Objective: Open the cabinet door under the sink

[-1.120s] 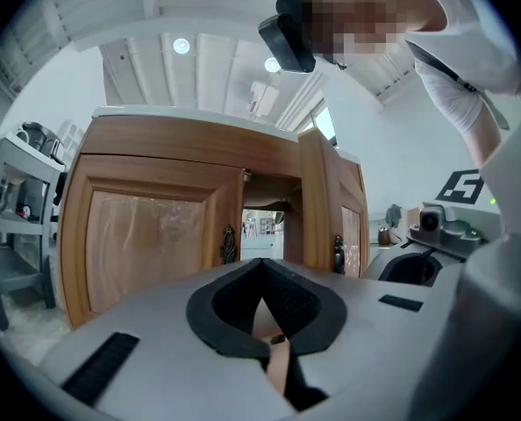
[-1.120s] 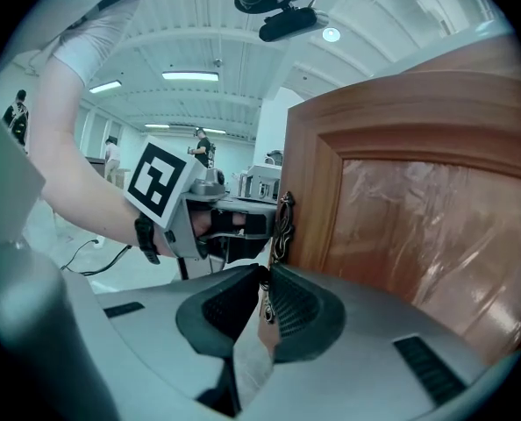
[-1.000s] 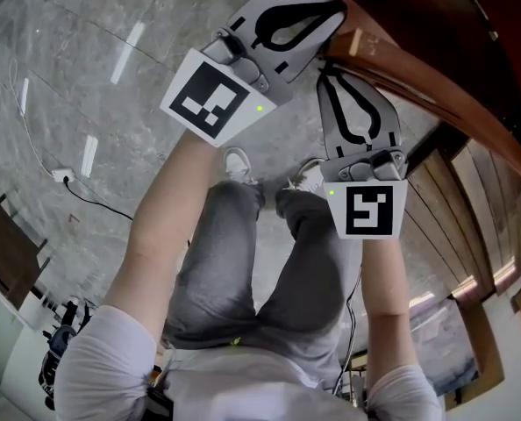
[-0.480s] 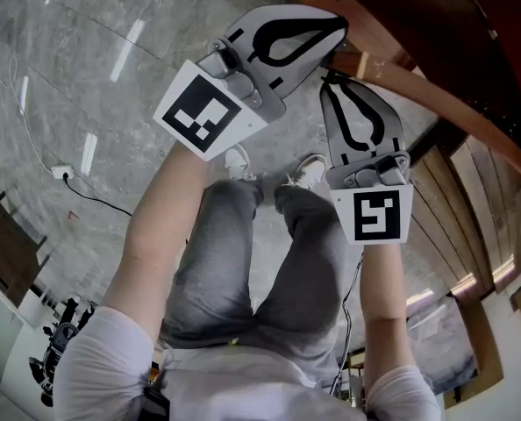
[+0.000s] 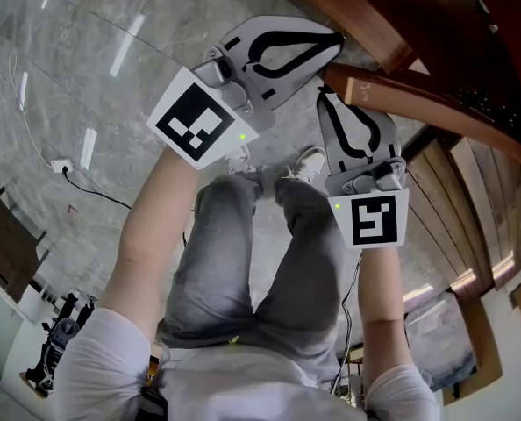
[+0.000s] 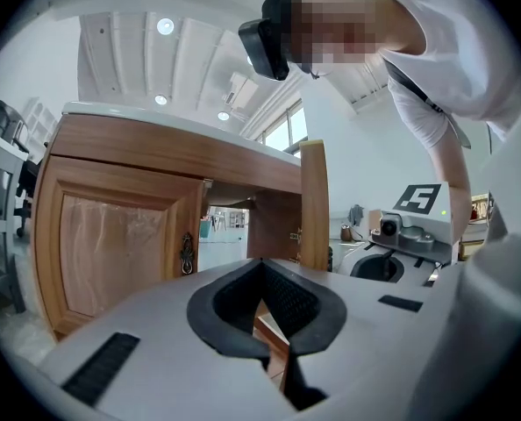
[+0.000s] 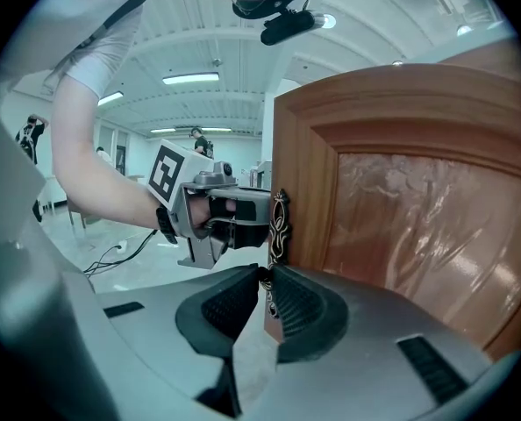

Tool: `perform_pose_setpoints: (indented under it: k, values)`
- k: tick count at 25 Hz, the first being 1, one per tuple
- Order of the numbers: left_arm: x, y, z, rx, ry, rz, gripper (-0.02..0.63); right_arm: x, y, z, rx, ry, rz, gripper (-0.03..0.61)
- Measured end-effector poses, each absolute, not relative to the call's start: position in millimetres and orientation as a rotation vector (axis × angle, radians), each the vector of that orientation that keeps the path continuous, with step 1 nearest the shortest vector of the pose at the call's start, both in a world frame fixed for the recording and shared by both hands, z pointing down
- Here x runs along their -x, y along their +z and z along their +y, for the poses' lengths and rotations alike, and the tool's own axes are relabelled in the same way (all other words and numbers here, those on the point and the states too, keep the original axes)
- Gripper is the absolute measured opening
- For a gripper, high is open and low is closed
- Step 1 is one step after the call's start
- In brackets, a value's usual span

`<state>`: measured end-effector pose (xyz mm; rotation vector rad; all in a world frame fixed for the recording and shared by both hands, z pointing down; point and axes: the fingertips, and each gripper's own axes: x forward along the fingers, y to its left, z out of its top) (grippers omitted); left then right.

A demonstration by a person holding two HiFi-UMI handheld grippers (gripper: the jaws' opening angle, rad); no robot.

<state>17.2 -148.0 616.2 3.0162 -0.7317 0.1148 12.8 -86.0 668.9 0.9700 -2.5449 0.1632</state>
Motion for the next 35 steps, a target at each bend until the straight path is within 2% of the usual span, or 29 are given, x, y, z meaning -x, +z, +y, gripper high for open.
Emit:
perform_pose_setpoints:
  k: [12, 19, 35]
  values:
    - [-21.8, 616.4, -105.2, -2.992, 0.197, -0.702, 0.011, -21.8, 669.0, -44.3, -0.923, 0.149, -2.491, 0.057]
    - [-24.3, 616.6, -92.3, -2.975, 0.212, -0.707, 0.011, -44.3, 660.6, -28.3, -1.086, 0.219, -2.468, 0.057]
    - [-35.5, 609.7, -51.0, -2.910, 0.267, -0.694, 0.012, -84.6, 588.9, -4.9, -1.332, 0.258, -2.464, 0.055]
